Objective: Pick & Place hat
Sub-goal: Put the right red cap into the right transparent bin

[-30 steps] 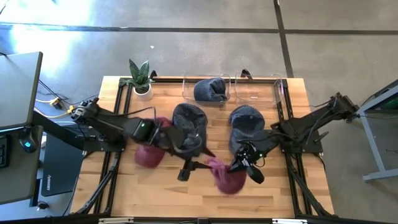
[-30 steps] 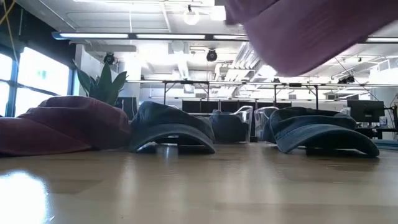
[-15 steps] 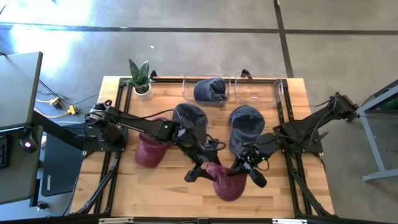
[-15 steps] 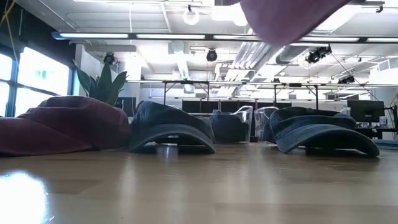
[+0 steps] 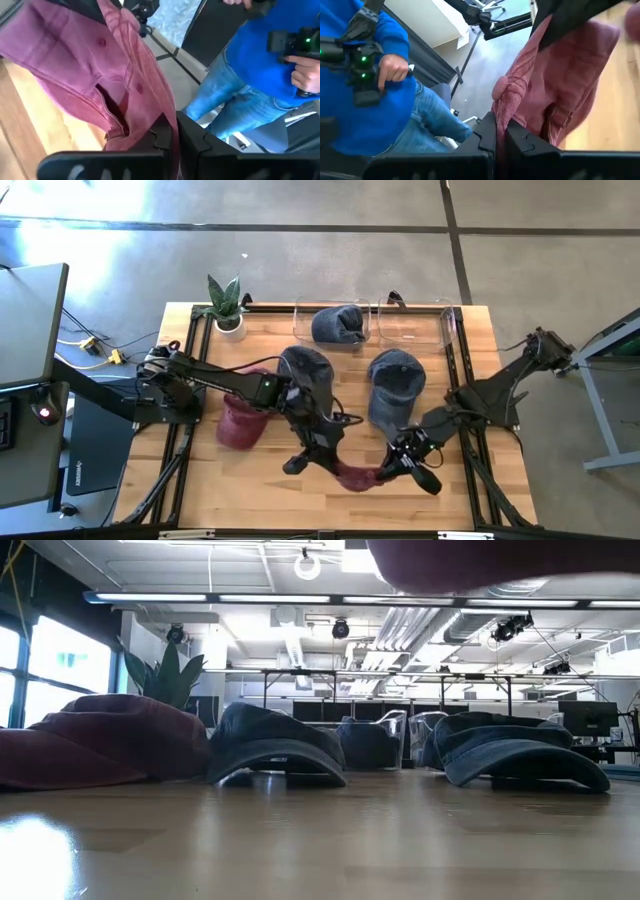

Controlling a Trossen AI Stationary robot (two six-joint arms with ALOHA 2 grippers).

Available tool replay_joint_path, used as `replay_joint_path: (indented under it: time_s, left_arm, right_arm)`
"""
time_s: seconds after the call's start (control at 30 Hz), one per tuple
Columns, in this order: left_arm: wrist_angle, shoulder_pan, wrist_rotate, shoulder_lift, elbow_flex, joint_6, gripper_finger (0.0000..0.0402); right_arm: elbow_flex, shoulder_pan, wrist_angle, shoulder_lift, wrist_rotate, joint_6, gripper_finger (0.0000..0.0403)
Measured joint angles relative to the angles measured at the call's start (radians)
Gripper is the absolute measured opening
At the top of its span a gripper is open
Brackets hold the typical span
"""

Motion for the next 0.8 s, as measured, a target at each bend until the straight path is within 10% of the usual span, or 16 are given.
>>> replay_joint_path:
  time_s: [0.33, 0.57, 0.8]
  left_arm:
    - [0.009, -0.001, 0.014, -0.021, 0.0, -0.029, 0.0003]
    - [0.01, -0.008, -0.008, -0.02, 0.0, -0.065, 0.0001]
    - [0.012, -0.007, -0.039, -0.019, 0.0, -0.073, 0.0001]
  right_arm:
    - [0.0, 0.002, 0.002, 0.0, -0.07, 0.097, 0.0127]
    - [0.0, 0.011, -0.116, 0.004, -0.028, -0.174, 0.0224]
    - [0.0, 0.024, -0.19, 0.044, 0.144, -0.408, 0.0225]
